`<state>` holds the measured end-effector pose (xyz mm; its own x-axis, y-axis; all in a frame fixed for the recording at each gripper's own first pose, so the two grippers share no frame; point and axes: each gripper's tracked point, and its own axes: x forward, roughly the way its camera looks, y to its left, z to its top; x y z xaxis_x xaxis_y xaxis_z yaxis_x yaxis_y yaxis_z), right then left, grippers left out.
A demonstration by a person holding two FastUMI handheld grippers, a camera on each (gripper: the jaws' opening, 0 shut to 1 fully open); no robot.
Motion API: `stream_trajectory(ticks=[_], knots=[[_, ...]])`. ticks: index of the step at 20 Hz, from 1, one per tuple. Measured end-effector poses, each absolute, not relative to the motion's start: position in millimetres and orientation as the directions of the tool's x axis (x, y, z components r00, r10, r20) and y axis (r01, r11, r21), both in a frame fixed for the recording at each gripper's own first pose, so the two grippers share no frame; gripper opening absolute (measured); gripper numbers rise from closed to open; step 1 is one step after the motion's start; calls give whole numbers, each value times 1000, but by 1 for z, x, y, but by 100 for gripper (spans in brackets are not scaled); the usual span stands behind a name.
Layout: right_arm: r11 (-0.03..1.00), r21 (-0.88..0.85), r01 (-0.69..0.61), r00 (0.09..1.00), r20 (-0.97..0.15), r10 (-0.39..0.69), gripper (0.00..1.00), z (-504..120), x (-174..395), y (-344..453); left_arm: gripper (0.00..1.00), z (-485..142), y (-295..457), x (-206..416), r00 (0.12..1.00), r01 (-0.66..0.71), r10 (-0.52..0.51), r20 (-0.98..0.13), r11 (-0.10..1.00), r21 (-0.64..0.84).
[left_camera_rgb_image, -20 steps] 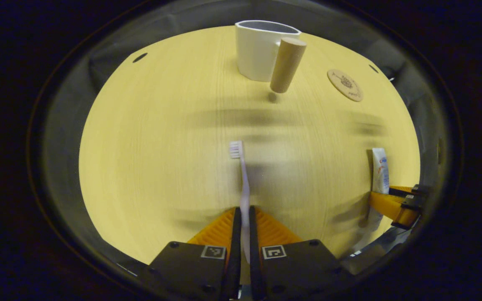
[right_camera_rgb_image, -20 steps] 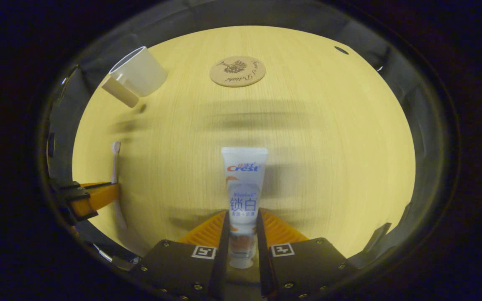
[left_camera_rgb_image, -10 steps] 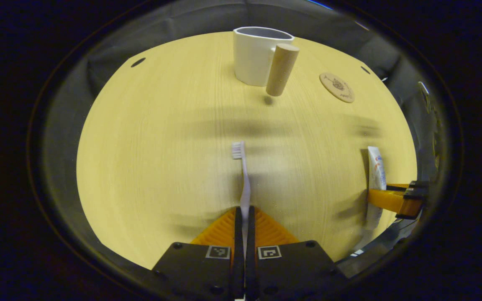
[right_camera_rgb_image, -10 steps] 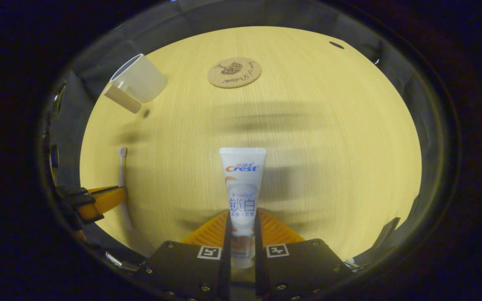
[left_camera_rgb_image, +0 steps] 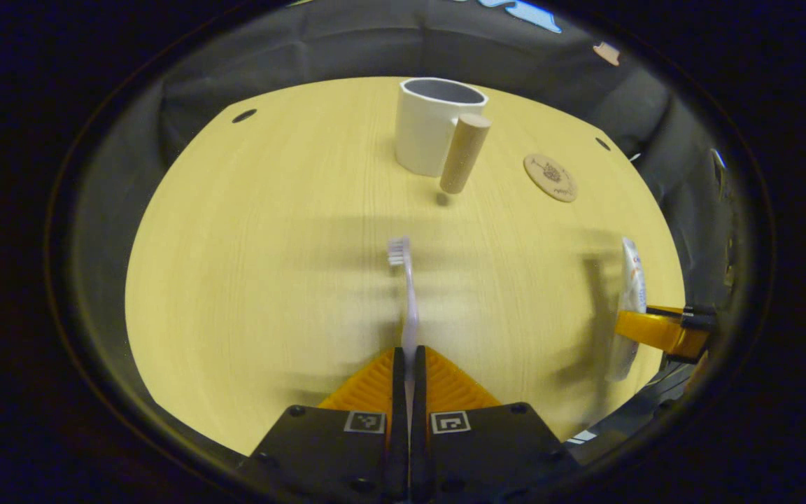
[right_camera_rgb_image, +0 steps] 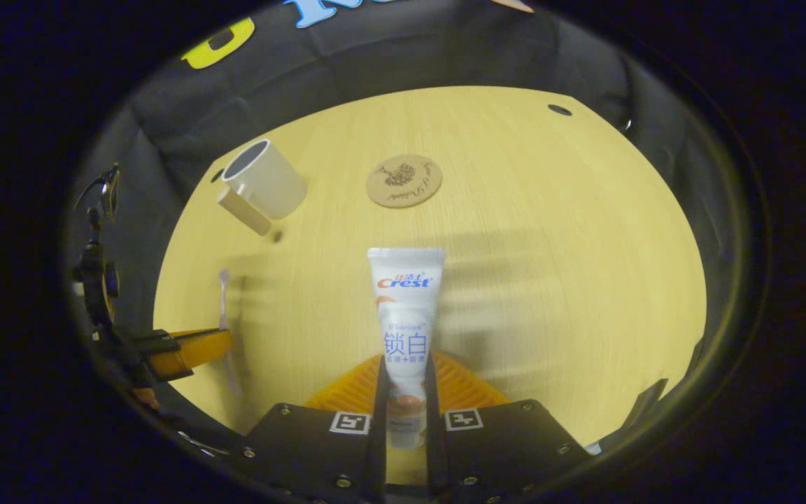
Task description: Put the toothbrush and toothpaste on the desktop into the cup, then pick up the cup and place it on the coaster on the desktop.
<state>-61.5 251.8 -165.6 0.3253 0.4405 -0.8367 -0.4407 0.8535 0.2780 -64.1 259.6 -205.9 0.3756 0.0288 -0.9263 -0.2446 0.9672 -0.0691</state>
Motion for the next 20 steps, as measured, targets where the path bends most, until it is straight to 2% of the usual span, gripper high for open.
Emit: stream_trajectory(ticks=[2,3,4,5,6,7,8,9,14,16,17,18,19,20], knots=[[843,286,-455,350,-813,465,24,-157,-60,257,10,-192,264,-57,426,-242,48,-904,968,-63],[838,288,-464,366,-799,478,24,-152,-58,259,14,-185,265,-53,452,-243,52,-891,968,-66],[833,290,-472,384,-782,490,24,-146,-55,262,10,-178,267,-48,477,-246,59,-877,967,-69],[829,292,-477,401,-767,501,24,-142,-53,265,10,-171,269,-43,503,-251,65,-862,965,-74],[824,297,-483,417,-750,514,24,-135,-51,268,14,-164,271,-36,530,-256,73,-845,964,-77],[819,302,-488,434,-730,528,24,-128,-48,271,10,-156,273,-32,557,-257,78,-827,963,-82],[815,306,-492,453,-709,540,24,-120,-44,274,10,-149,277,-27,580,-257,87,-810,963,-80],[812,308,-497,473,-688,550,23,-113,-40,278,14,-139,280,-21,607,-257,97,-789,963,-80],[791,316,-524,554,-579,598,23,-75,-15,292,15,-101,289,22,731,-251,114,-673,962,-110],[788,309,-533,576,-550,605,23,-65,-7,296,14,-87,295,38,777,-237,121,-618,965,-109],[788,306,-534,586,-538,606,23,-61,-3,297,10,-78,298,46,799,-231,127,-588,967,-104],[787,306,-535,595,-525,609,24,-56,0,299,14,-67,302,54,820,-228,134,-556,968,-102],[785,310,-537,601,-513,613,23,-51,2,300,10,-58,304,62,840,-223,139,-524,970,-101],[784,312,-536,606,-504,615,24,-48,4,301,9,-39,310,66,857,-225,150,-493,970,-97]])
